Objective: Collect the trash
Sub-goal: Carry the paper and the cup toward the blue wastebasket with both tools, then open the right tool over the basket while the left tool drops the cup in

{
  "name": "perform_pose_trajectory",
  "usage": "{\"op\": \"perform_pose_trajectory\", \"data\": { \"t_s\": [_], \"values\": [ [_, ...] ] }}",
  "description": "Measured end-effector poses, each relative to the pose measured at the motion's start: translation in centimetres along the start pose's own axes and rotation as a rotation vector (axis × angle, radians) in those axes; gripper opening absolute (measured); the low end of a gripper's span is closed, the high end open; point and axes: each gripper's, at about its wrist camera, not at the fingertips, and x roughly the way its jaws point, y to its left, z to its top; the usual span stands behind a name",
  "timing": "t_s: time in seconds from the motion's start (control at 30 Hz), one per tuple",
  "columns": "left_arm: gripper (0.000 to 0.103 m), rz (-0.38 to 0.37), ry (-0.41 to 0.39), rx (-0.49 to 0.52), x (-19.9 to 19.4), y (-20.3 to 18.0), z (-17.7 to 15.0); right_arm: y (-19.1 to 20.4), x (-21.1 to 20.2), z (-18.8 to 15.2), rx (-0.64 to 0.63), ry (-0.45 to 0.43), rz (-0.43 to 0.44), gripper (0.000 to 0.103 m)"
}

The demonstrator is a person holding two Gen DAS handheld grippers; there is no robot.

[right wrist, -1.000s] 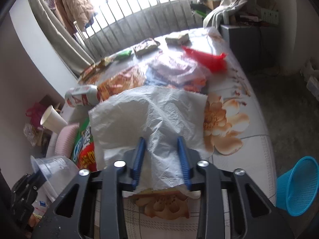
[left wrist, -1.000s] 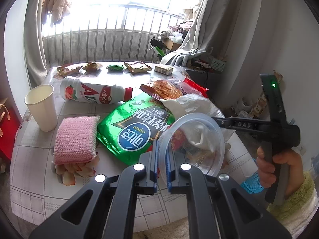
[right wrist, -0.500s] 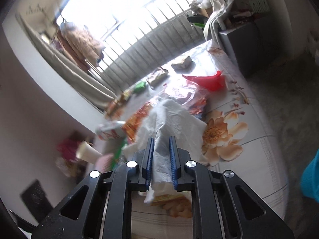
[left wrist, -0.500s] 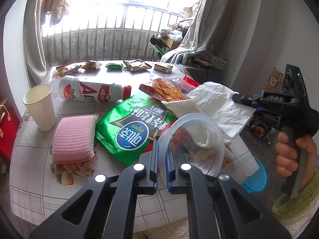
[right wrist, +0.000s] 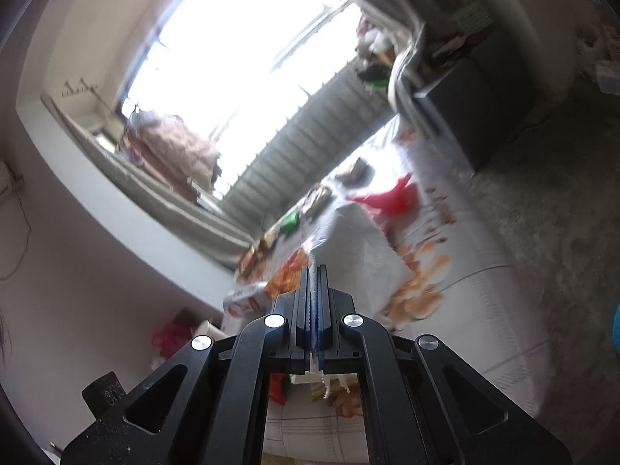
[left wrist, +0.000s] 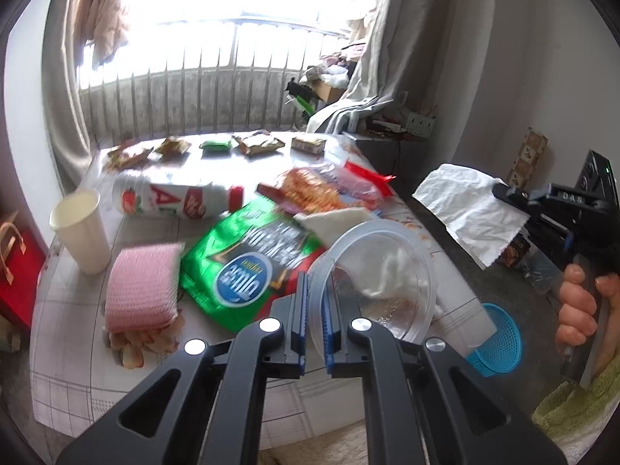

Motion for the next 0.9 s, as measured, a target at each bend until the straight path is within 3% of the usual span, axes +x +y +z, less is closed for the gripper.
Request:
{"op": "perform_pose_trajectory", "data": {
  "t_s": [0.13, 0.27, 0.5, 0.7, 0.9],
  "values": [
    [0.006, -0.065, 0.008, 0.055, 0.1, -3.1, 1.5, -2.4, -4.4, 0.1, 0.030, -0.086, -0.050, 0.001],
    [0.006, -0.167, 0.068, 0.134, 1.6, -7.9, 3.3, -6.1, -9.0, -0.3, 0.111, -0.171, -0.102, 0.001],
    [0.006, -0.357, 0.350, 0.280, 10.2, -20.7, 5.3, -13.9, -16.6, -2.6, 0.260, -0.293, -0.332, 0.001],
    [0.006, -0.359, 0.536, 0.426, 19.0, -32.9, 1.2, -20.9, -20.0, -5.0, 0.413, -0.327, -0.513, 0.001],
    [0.006, -0.335, 0.694, 0.513, 26.6, -41.1, -4.8, -27.1, -19.6, -6.1, 0.548, -0.321, -0.574, 0.002]
  ]
}}
